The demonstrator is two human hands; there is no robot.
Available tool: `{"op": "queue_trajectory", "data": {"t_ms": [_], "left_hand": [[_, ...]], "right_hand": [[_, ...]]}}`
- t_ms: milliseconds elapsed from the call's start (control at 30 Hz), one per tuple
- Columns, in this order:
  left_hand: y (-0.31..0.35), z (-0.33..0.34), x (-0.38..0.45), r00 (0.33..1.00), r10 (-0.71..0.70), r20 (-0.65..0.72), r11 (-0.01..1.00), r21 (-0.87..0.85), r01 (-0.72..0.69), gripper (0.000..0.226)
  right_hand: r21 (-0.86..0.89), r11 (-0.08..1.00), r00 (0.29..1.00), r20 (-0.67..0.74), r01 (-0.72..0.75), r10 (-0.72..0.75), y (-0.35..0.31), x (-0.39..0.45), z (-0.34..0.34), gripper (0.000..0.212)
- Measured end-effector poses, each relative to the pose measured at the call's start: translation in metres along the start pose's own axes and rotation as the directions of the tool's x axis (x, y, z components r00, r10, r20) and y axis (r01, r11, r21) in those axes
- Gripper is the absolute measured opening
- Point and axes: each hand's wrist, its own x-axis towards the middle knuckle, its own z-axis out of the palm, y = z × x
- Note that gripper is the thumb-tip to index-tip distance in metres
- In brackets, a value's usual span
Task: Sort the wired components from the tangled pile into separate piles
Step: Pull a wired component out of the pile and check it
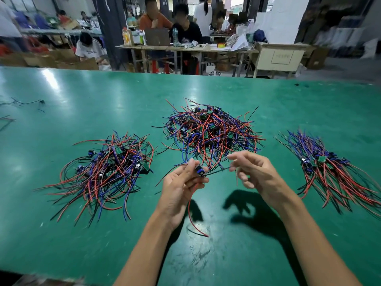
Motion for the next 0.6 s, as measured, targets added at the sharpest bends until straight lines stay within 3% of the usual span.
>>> {"op": "queue_trajectory", "data": {"t_ms": [67,133,300,500,600], "left_hand": [[0.001,0.000,0.000,1.000,0.003,0.008,1.000,0.009,-0.003,0.025],[0.000,0.000,0.001,1.000,0.018,0.000,0.999,0.029,-0.018,0.030],[-0.003,0.000,0.001,0.995,0.080,-0.057,0.990,0.117,-0.073,0.036],[-0.004,-0.001,0.003,0.979,0.111,-0.171,0.989,0.121,-0.091,0.029],[-0.005,-0.002,0.003,0.968,0.146,-0.206,0.982,0.151,-0.115,0.023]], "right_hand": [[0.172,0.983,0.971,0.240,-0.060,0.018,-0.001,-0.005,-0.001,0.047],[0.168,0.982,0.950,0.310,-0.088,0.032,0.000,-0.007,0.005,0.039],[-0.180,0.981,0.976,0.194,-0.067,0.102,0.010,-0.006,0.039,0.021],[-0.300,0.952,0.990,0.106,-0.055,0.090,0.020,-0.008,0.060,0.036],[-0.455,0.890,0.998,0.061,0.014,0.016,0.022,-0.010,0.065,0.039]]}}
